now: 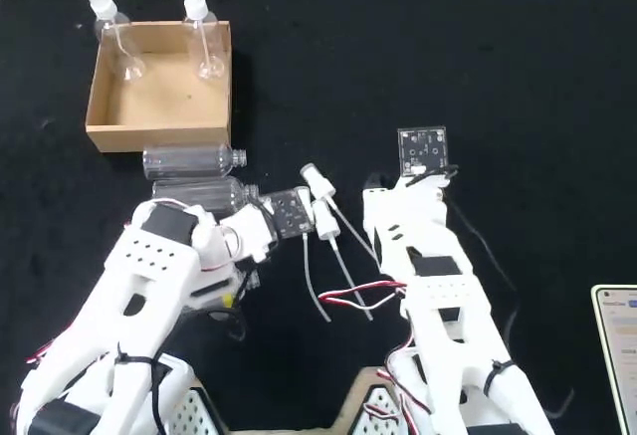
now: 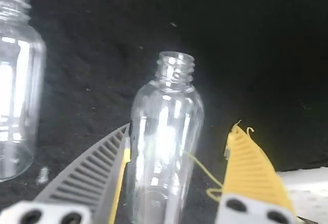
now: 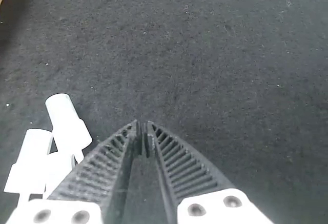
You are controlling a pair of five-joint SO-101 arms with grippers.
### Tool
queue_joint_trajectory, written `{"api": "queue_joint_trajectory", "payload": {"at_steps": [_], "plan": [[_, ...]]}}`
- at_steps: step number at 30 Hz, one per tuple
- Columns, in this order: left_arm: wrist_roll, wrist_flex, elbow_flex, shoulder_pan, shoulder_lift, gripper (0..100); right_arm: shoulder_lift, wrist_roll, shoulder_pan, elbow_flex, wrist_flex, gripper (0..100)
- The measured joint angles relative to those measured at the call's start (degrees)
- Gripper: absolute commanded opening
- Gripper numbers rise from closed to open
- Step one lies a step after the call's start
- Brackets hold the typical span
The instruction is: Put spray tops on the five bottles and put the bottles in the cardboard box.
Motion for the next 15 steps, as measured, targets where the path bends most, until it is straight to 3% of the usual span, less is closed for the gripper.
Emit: {"api": "queue_joint_trajectory", "payload": {"at_steps": [5,15], "plan": [[0.35,-3.6,3.6,0.0,0.0,37,0.0,0.0,0.0,0.0,0.0,1.1],[3.08,-7.21,6.77,0.0,0.0,35,0.0,0.0,0.0,-0.09,0.0,1.1]]}}
